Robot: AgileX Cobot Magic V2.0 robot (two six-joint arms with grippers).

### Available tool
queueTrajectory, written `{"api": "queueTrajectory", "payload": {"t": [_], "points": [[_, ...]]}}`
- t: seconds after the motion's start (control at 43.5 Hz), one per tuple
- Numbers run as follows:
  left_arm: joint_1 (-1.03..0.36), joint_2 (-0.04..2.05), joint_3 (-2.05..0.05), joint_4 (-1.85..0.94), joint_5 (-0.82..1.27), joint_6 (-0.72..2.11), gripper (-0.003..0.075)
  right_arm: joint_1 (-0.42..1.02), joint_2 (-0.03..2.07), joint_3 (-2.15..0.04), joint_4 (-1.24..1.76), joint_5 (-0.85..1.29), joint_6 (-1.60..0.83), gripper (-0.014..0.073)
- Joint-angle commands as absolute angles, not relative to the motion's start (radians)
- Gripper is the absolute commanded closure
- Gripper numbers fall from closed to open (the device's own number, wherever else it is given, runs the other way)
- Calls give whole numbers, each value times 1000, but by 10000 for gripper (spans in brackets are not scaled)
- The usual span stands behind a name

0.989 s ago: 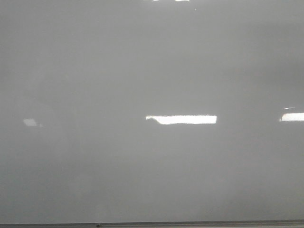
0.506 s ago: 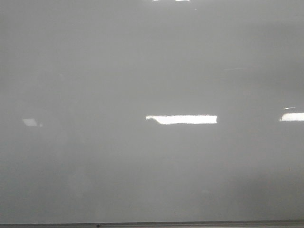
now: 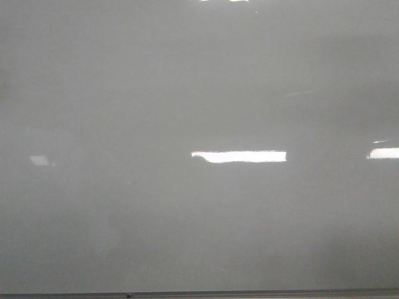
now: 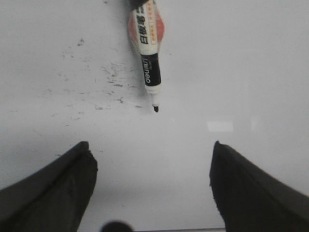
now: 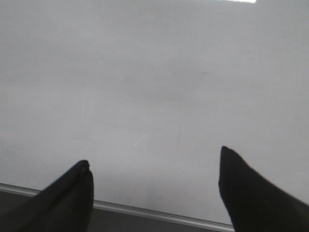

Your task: Write number 7 on whiteboard

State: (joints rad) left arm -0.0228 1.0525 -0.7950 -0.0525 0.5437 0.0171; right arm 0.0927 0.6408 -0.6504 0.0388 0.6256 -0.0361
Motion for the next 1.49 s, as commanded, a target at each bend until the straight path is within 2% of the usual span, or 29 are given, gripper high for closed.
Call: {"api": "queueTrajectory", "payload": {"t": [0.0,0.391,0.851,0.92,1.219,1.426,1.472], "points": [[-17,1115,-869,-61,455,0,227,95,647,-683,39,558,-49,31],[-19,1315,-930,-62,269,0,227,95,649,-683,39,558,-49,31],[-19,1407,-930,-62,160,0,236,95,649,-683,39,558,-49,31],[-19,1411,-930,-62,160,0,284,95,649,-683,39,558,-49,31],[-19,1426,-930,-62,162,0,607,95,649,-683,39,558,-49,31],[-19,1396,-930,-62,217,8,736,95,649,-683,39,549,-49,31],[-21,1379,-930,-61,236,8,741,95,647,-685,39,540,-49,31]]}}
